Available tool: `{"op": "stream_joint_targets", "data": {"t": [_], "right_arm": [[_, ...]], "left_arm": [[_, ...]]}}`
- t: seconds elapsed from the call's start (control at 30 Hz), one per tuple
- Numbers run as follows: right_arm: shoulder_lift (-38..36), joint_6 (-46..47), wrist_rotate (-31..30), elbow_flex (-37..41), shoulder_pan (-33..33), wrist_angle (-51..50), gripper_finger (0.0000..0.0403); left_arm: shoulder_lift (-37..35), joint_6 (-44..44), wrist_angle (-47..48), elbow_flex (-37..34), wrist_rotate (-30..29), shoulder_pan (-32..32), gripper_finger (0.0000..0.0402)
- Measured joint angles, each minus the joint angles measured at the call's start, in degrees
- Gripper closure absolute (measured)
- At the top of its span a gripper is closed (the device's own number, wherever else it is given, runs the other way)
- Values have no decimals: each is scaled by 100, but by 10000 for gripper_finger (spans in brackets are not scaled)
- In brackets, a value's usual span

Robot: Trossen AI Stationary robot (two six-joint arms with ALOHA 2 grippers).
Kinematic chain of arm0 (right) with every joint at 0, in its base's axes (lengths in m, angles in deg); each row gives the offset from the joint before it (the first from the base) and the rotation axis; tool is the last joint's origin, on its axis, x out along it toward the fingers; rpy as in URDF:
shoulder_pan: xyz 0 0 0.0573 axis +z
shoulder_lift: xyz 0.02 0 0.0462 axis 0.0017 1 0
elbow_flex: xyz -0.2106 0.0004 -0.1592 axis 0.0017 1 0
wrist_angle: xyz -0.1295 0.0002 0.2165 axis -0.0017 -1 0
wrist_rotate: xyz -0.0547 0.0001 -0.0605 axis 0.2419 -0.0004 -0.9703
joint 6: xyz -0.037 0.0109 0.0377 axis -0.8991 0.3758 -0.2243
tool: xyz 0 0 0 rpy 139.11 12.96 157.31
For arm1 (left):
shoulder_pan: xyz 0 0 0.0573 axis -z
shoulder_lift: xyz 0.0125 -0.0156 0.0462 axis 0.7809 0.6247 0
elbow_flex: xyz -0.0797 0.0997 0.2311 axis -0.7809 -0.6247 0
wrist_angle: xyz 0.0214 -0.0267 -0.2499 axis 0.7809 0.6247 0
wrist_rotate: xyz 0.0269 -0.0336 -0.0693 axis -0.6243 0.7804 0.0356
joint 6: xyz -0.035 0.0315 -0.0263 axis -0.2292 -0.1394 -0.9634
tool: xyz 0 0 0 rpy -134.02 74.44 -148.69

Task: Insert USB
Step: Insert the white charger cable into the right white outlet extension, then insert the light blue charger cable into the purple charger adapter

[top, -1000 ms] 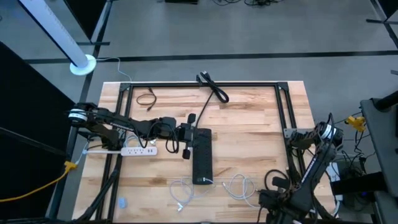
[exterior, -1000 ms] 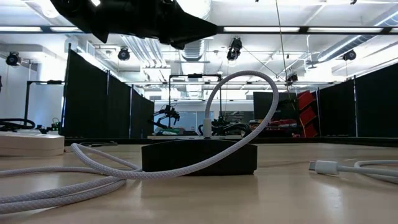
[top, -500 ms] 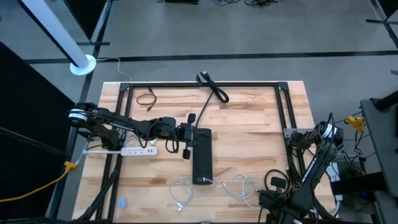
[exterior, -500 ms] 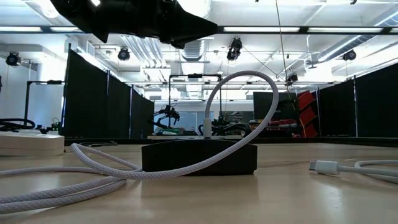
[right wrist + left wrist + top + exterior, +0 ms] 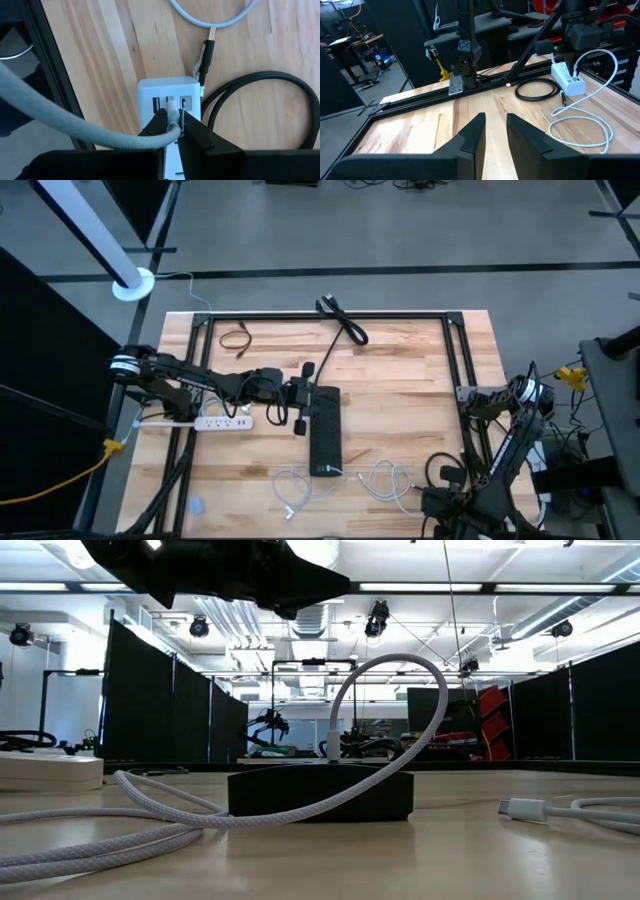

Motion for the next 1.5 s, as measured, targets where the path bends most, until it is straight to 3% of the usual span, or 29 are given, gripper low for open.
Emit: {"op": "stream_joint_targets", "data": {"t": [1.07,1.23,1.5], "right_arm": [[-52,-255,-13,409,-13,585,388],[-22,-72,122,209,-142,258,325],[-172,-75,1162,-217,-599,-50,228]], "left_arm": [[0,9,-20,0,-15,-9,336],[0,11,-20,0,-15,-9,336],[0,13,-12,2,-13,-11,336]]}}
